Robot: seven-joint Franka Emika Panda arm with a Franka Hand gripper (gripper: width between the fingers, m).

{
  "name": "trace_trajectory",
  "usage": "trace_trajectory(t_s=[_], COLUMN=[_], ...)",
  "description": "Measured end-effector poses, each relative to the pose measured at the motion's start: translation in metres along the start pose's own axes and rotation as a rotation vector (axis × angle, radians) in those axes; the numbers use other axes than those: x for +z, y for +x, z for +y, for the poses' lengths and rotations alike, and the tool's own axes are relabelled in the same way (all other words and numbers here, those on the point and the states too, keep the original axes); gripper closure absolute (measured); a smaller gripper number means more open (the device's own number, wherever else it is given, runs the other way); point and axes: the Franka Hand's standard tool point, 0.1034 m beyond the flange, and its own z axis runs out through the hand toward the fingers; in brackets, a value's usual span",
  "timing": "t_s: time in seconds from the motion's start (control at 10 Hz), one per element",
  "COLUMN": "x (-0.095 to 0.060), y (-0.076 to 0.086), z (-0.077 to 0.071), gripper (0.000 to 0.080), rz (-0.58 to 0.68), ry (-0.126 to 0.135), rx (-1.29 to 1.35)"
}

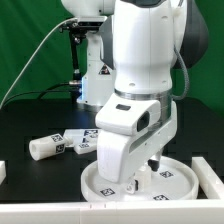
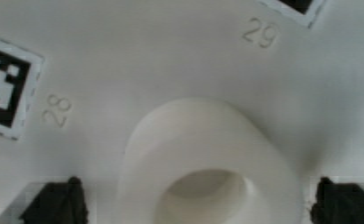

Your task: Assemble round table

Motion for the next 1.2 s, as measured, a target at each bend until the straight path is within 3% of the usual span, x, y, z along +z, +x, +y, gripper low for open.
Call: trace_trajectory(t_s=[0.1, 0.3, 0.5, 0.9, 1.2], x=[-0.005, -0.039, -0.040, -0.039, -0.049], y=[-0.004, -0.026, -0.030, -0.032, -0.086], z=[0.002, 0.015, 0.012, 0.013, 0.015], gripper=[0.0152, 0.0151, 0.0151, 0.0151, 0.0151], rz=[-0.007, -0.019, -0.038, -0.039, -0.055], ry=[0.004, -0.010, 0.012, 0.010, 0.020], rx=[0.016, 0.082, 0.124, 0.127, 0.340])
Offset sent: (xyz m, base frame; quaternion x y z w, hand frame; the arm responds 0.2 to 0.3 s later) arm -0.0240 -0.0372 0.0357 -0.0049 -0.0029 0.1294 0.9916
